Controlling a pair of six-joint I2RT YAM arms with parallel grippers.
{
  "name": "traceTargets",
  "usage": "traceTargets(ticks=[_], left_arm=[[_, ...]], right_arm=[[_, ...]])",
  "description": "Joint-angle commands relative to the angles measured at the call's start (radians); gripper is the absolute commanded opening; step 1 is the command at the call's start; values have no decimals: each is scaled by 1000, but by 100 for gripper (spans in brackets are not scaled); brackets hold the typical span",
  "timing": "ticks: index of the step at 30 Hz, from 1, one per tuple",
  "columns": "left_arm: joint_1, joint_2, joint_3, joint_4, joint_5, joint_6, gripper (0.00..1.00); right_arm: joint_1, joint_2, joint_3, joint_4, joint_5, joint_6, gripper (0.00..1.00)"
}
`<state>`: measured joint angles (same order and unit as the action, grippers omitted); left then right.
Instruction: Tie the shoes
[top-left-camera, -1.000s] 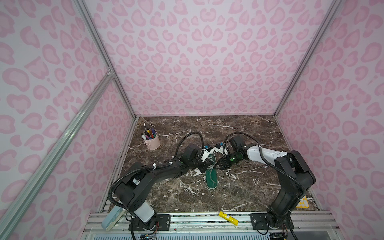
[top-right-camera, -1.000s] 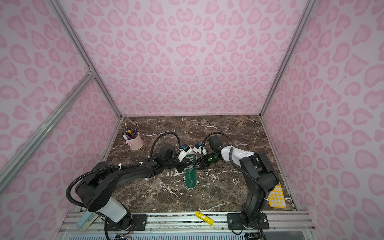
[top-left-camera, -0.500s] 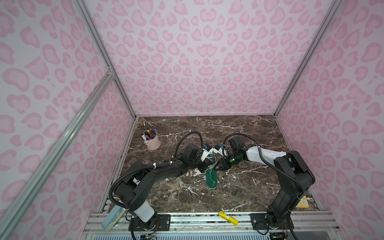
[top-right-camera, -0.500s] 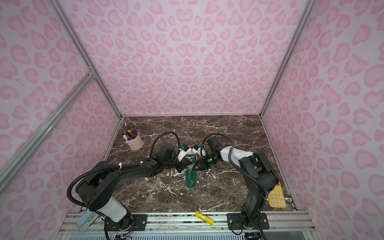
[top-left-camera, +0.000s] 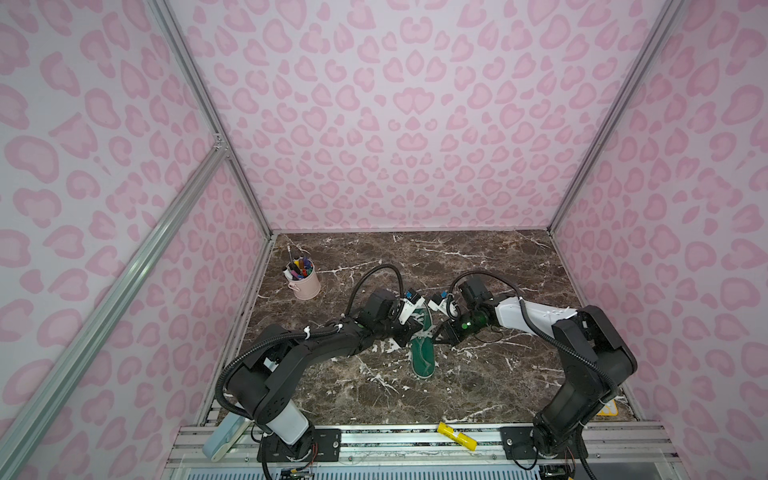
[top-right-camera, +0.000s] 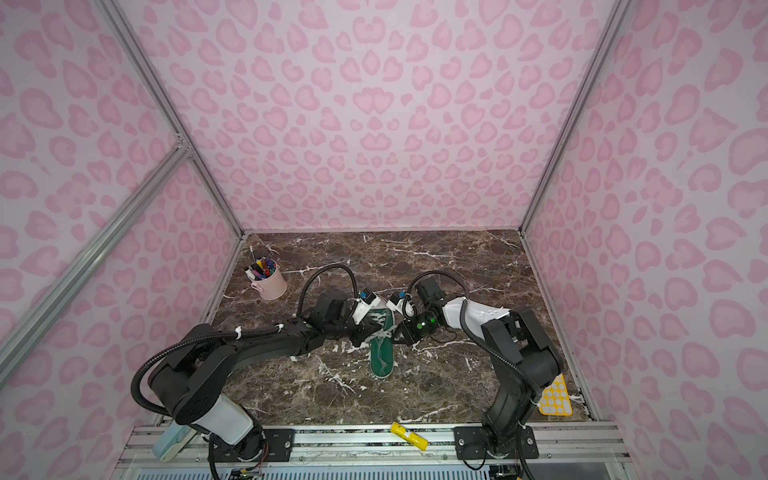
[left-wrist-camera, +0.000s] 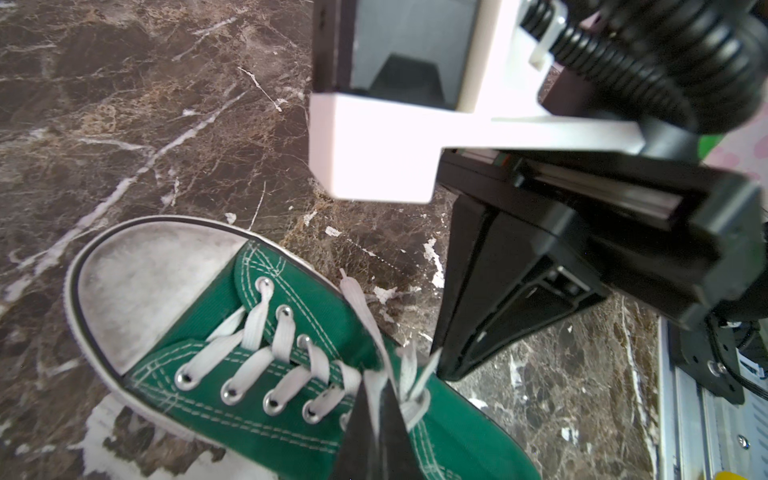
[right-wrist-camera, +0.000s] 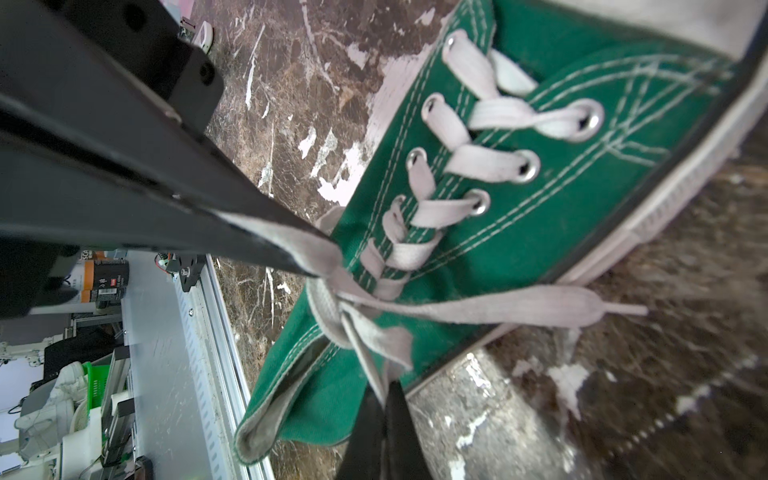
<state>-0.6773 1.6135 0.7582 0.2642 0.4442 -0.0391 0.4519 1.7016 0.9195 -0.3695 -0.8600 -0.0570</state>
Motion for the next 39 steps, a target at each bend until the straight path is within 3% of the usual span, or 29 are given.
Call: traceTargets(ticks=[1,25,39], left_arm=[[4,-14,-10,30,-22,-10,4],[71,-51,-79,102,-34,-54,4],[124,-17,-106,181,76,-99,4]], right_arm=[[2,-15,-25,18,45,39,0],[-25,-19,-71,30,165,131,0],[-43,-18,-74,1,193,138,0]])
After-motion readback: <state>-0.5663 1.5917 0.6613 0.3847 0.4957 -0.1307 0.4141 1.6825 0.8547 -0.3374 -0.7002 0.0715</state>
